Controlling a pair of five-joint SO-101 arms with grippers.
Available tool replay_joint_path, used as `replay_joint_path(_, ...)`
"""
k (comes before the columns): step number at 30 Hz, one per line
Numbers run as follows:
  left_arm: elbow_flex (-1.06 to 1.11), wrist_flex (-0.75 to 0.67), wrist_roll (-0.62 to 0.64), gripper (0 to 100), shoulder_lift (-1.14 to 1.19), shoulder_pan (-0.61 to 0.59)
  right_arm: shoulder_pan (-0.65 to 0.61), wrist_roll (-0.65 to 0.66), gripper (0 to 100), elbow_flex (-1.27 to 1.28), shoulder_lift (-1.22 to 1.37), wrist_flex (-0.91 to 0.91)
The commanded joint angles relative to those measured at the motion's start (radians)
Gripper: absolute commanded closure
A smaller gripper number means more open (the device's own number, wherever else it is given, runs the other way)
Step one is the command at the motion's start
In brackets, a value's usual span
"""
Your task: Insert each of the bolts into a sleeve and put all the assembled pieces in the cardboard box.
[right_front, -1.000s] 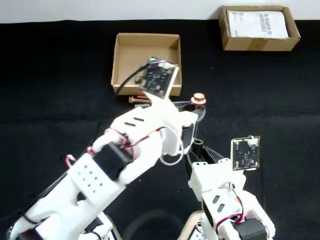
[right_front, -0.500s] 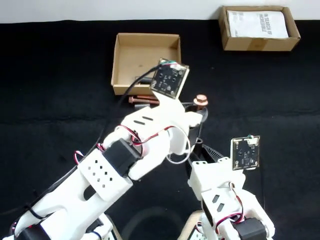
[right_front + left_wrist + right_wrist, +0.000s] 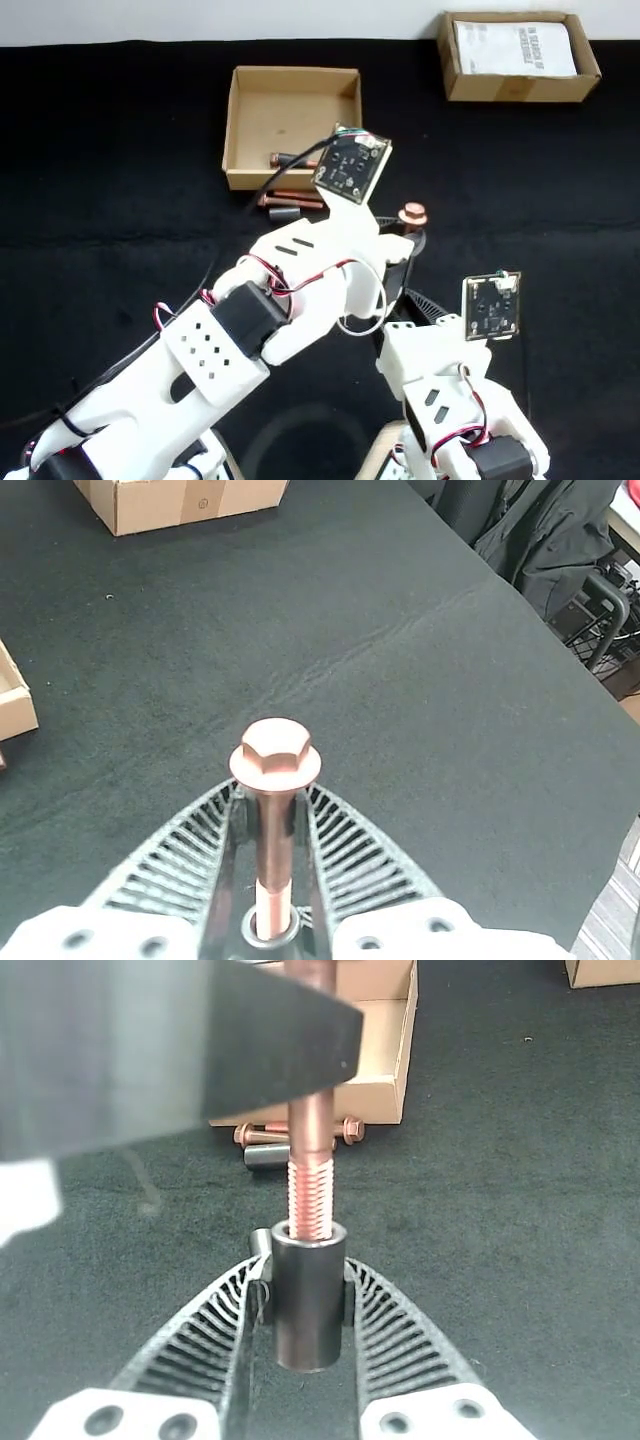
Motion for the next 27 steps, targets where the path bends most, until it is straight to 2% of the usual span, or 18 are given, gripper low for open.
replay_joint_path(1, 0.030, -0.017, -0.002, 99, -0.010, 0.010, -0.004, 0.011, 99.1, -0.012, -0.002, -0.024)
replay_joint_path(3, 0.062, -0.005, -0.002, 99, -0.012, 0.010, -0.002, 0.011, 99.1, -0.010, -0.002, -0.024)
replay_joint_path(13, 0.070, 0.275, -0.002, 98, -0.012, 0.010, -0.001, 0.011, 99.1, -0.012, -0.002, -0.024)
replay_joint_path(17, 0.058, 0.381, 0.003, 85, -0.013, 0.010, -0.001, 0.011, 99.1, -0.008, -0.002, -0.024)
replay_joint_path(21, -0.050, 0.519, 0.003, 76, -0.013, 0.010, -0.001, 0.011, 99.1, -0.004, -0.002, -0.024)
replay_joint_path(27, -0.298, 0.746, -0.003, 76, -0.013, 0.010, -0.001, 0.011, 99.1, -0.002, -0.002, -0.024)
